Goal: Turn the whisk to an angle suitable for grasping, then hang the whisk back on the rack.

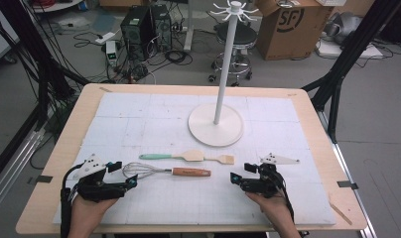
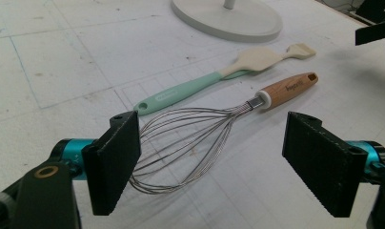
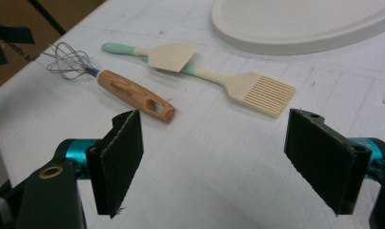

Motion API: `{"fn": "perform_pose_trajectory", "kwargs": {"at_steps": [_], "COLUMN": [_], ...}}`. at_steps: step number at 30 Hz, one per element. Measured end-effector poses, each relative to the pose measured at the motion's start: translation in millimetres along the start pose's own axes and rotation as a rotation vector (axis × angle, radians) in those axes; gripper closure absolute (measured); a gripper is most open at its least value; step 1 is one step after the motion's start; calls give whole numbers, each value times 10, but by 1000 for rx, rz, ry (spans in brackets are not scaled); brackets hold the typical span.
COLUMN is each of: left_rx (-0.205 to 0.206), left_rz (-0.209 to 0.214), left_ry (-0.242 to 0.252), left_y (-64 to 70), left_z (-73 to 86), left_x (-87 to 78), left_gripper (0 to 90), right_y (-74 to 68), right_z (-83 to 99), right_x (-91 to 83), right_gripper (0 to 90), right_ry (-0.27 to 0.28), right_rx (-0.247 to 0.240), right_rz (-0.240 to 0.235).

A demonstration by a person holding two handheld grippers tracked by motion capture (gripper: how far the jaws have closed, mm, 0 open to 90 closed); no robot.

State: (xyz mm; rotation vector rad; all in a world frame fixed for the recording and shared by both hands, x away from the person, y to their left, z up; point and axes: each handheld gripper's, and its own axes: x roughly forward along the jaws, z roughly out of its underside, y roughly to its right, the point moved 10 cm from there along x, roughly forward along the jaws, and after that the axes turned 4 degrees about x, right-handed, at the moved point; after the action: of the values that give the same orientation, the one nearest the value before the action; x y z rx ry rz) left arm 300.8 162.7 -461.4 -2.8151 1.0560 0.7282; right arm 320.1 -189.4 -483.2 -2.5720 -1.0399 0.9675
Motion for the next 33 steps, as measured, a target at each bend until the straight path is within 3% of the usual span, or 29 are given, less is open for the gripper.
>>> {"fn": "perform_pose_trajectory", "kwargs": {"at_steps": [5,8,9,10,11,12,14,19,20,22,27,33], "left_rx": [10,62,62,63,84,84,116,163,190,196,189,234], "left_rz": [23,89,89,128,195,195,250,277,290,309,357,346], "left_ry": [12,23,23,24,8,8,-35,-67,-83,-109,-177,-250], "left_y": [65,218,218,279,403,403,535,653,694,731,792,823], "left_z": [-85,-284,-284,-333,-395,-395,-451,-578,-636,-658,-579,-452], "left_x": [16,54,54,78,143,143,282,437,509,603,844,1045], "left_gripper": [213,213,213,213,219,225,231,231,231,231,298,335], "right_y": [-30,2,17,35,48,71,93,152,166,202,240,253], "right_z": [12,-2,-3,-4,-5,-9,-10,-8,-4,-8,-27,-22], "right_x": [-64,-103,-111,-120,-129,-140,-153,-188,-196,-213,-254,-287], "right_gripper": [195,192,193,193,193,193,193,193,193,192,193,192], "right_ry": [8,17,15,14,15,19,20,18,14,18,32,29], "right_rx": [2,0,3,12,17,20,30,46,57,64,79,79], "right_rz": [-8,-9,-10,-8,-8,-8,-12,-15,-15,-13,-18,-23]}}
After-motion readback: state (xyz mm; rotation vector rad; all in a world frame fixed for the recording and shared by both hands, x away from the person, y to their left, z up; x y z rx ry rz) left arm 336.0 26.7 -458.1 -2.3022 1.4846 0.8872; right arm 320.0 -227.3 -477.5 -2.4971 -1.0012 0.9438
